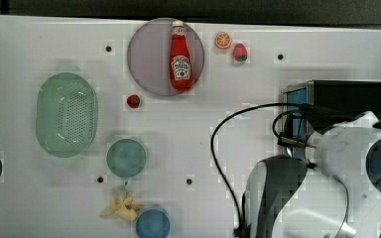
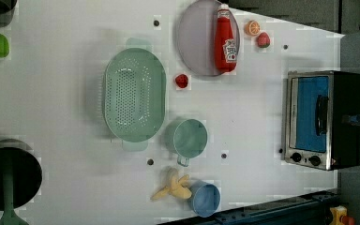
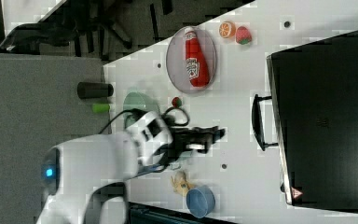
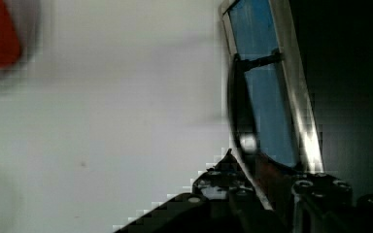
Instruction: Flap open oven.
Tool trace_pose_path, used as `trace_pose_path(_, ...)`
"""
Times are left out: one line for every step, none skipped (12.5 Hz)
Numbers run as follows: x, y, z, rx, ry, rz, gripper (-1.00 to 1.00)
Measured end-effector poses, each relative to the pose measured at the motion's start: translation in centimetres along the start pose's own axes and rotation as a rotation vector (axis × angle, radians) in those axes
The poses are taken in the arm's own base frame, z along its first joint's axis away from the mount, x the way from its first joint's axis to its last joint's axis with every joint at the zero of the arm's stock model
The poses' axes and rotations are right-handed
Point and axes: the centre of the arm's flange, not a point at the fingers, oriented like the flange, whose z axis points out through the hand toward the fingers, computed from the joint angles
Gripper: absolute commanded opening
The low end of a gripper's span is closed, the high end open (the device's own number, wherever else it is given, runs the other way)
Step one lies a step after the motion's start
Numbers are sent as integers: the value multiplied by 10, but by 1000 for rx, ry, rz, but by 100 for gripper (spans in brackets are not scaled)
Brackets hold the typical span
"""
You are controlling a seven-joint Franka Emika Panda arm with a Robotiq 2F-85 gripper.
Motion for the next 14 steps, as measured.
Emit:
trace_pose_path(2, 11, 15, -4, -5, -16, -65)
trace_pose_path(2, 22, 32, -13, -20, -33, -65)
trace_pose_path(2, 29, 47, -19, -43, -43, -65)
trace_pose_path(1, 34, 61, -21, -71, -42, -65)
trace_pose_path(1, 37, 73, -27, -91, -41, -65)
trace_pose_path(3, 37, 82, -33, -94, -43, -65)
trace_pose_path(2, 36, 89, -32, -92, -48, -65)
trace_pose_path(0, 36, 93, -32, -94, -53, -65)
trace_pose_path(1, 38, 93, -38, -83, -54, -65)
trace_pose_path(4, 39, 93, -43, -61, -63, -65)
trace_pose_path(6, 37, 95, -48, -43, -69, -65)
trace_pose_path(7, 36, 99, -55, -41, -75, -65)
trace_pose_path(8, 35, 106, -59, -50, -82, -65)
trace_pose_path(7, 34, 112, -58, -62, -82, -65)
